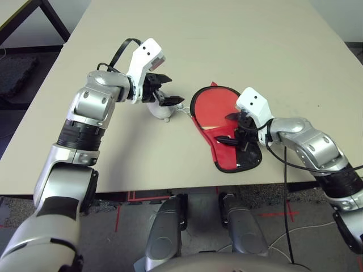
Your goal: Store the ping-pong paddle in its case and zip it.
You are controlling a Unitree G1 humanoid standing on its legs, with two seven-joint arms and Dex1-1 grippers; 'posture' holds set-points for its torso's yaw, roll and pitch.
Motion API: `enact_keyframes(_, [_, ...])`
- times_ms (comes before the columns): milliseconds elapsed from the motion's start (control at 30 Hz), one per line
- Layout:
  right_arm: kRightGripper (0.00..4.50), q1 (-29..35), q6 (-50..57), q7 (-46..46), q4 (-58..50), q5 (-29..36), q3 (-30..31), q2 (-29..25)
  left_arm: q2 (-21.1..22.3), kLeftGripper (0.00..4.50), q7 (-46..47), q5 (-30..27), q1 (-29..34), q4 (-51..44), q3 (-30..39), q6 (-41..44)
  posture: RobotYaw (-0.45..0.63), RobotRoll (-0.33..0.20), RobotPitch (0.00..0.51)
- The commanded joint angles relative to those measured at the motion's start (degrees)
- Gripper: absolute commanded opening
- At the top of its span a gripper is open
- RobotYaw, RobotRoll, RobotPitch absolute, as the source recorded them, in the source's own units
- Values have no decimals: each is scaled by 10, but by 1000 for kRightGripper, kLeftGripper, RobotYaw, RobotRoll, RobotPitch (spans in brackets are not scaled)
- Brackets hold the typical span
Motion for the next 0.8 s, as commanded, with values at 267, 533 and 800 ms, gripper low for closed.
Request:
enact_keyframes(267, [4490,3,3,7,71,-41,9,7,35,4500,-6,50,-3,-18,-33,18,-2,0,230])
enact_keyframes(533, [4490,-1,-2,14,80,-51,3,14,34,4500,-7,76,24,-10,-55,2,-10,0,230])
enact_keyframes(800, [4490,-2,-2,14,79,-56,1,23,15,4500,-2,104,32,30,-77,-11,-16,0,228])
